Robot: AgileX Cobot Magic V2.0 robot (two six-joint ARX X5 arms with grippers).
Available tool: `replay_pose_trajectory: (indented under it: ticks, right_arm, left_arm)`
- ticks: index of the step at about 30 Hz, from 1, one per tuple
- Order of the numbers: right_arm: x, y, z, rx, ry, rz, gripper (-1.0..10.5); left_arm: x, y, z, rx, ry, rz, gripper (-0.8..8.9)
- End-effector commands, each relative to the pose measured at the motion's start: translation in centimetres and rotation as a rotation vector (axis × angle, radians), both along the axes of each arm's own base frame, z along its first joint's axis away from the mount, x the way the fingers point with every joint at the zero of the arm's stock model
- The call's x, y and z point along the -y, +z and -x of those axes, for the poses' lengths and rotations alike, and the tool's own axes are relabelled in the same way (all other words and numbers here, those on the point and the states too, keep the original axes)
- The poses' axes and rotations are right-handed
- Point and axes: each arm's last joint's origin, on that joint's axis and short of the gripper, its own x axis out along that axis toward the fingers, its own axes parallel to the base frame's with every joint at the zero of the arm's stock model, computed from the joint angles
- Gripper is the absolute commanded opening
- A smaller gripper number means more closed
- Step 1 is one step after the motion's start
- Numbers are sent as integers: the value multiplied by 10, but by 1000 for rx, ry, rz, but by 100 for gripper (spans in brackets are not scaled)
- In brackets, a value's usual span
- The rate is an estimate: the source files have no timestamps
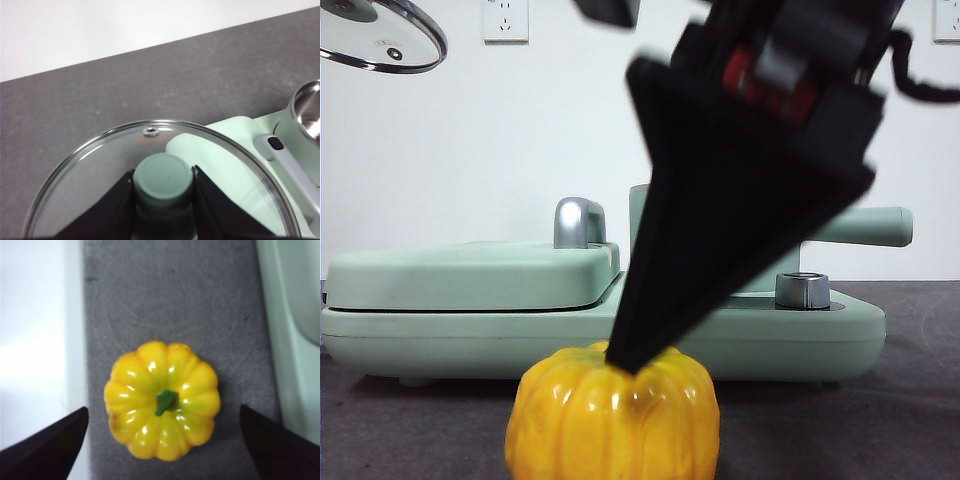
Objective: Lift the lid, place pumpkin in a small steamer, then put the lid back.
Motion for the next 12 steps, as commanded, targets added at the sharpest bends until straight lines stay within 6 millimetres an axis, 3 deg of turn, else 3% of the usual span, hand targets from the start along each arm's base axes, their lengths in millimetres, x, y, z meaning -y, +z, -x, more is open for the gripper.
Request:
replay_pose_trajectory:
  ticks: [1,7,12]
  right_arm:
    - [-9,-4,-2,-2,16,5,492]
    - [-16,-24,-6,-46,13,67,490]
    - [-15,-25,-4,-114,-44,75,394]
  left_arm:
    - [0,9,1,53,-9,-1,16]
    - [0,9,0,52,-12,-9,16]
    - [0,9,0,53,-13,-10,17]
